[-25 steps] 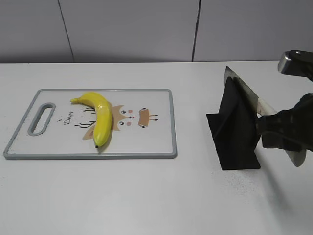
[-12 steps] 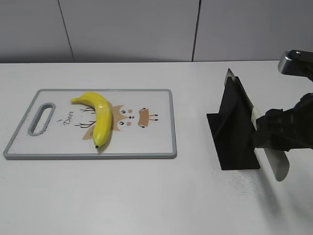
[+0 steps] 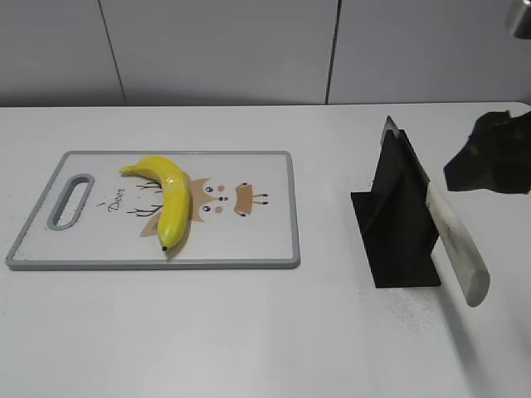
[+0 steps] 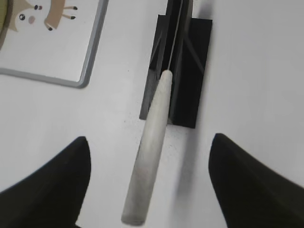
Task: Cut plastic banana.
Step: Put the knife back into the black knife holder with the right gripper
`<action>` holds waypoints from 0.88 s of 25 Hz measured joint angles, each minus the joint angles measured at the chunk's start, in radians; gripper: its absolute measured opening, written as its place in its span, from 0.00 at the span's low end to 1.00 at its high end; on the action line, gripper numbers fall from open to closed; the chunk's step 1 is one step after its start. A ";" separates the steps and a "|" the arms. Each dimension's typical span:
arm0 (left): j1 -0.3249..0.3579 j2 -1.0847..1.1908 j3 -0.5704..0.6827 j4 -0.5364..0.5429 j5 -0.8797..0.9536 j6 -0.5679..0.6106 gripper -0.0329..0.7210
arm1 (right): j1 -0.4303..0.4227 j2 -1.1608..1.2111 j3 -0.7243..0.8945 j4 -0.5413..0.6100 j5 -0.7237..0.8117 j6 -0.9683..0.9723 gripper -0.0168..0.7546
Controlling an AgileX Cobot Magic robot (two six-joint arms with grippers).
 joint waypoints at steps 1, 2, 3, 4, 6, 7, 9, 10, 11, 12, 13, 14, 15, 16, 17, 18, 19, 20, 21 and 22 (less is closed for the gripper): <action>0.000 0.000 0.000 0.000 0.000 0.000 0.83 | 0.000 -0.032 -0.002 0.003 0.035 -0.037 0.78; 0.000 0.000 0.000 0.000 0.000 0.000 0.84 | 0.000 -0.063 -0.001 0.006 0.061 -0.076 0.78; 0.000 0.000 0.000 0.000 0.000 0.000 0.84 | 0.000 -0.104 0.006 0.008 0.080 -0.108 0.78; 0.000 0.000 0.000 0.000 0.000 0.000 0.84 | 0.000 -0.153 0.020 0.011 0.088 -0.141 0.78; 0.000 0.000 0.000 0.000 0.000 0.000 0.85 | 0.000 -0.248 0.058 0.012 0.098 -0.193 0.78; 0.000 0.000 0.000 0.000 -0.001 0.000 0.85 | 0.000 -0.302 0.077 0.012 0.103 -0.213 0.78; 0.000 0.000 0.000 0.000 -0.001 0.000 0.85 | 0.000 -0.400 0.130 0.012 0.108 -0.238 0.78; 0.000 0.000 0.000 0.000 -0.001 0.000 0.85 | 0.000 -0.454 0.153 0.012 0.110 -0.245 0.78; 0.000 0.000 0.000 0.000 -0.001 0.000 0.85 | 0.000 -0.506 0.182 0.012 0.111 -0.251 0.78; 0.000 0.000 0.000 0.000 -0.001 0.000 0.85 | 0.000 -0.545 0.211 0.012 0.112 -0.253 0.78; 0.000 0.000 0.000 0.000 -0.001 0.000 0.85 | 0.000 -0.590 0.238 0.012 0.114 -0.255 0.78; 0.000 0.000 0.000 0.000 -0.001 0.000 0.85 | 0.000 -0.634 0.260 0.012 0.116 -0.255 0.78; 0.000 0.000 0.000 0.000 -0.001 0.000 0.84 | 0.000 -0.673 0.283 0.012 0.122 -0.256 0.78; 0.000 0.000 0.000 0.000 -0.001 0.000 0.84 | 0.000 -0.705 0.304 0.012 0.130 -0.257 0.78; 0.000 0.000 0.000 0.000 -0.001 0.000 0.84 | 0.000 -0.740 0.318 0.012 0.138 -0.257 0.78; 0.000 0.000 0.000 0.000 -0.001 0.000 0.84 | 0.000 -0.772 0.327 0.012 0.147 -0.257 0.78; 0.000 0.000 0.000 0.000 -0.001 0.000 0.84 | 0.000 -0.798 0.329 0.012 0.149 -0.258 0.78; 0.000 0.000 0.000 0.000 -0.001 0.000 0.83 | 0.000 -0.827 0.329 0.012 0.149 -0.258 0.78; 0.000 0.000 0.000 0.000 -0.001 0.000 0.83 | 0.000 -0.855 0.329 0.012 0.150 -0.258 0.78; 0.000 0.000 0.000 0.000 -0.001 0.000 0.83 | 0.000 -0.881 0.329 0.012 0.154 -0.258 0.78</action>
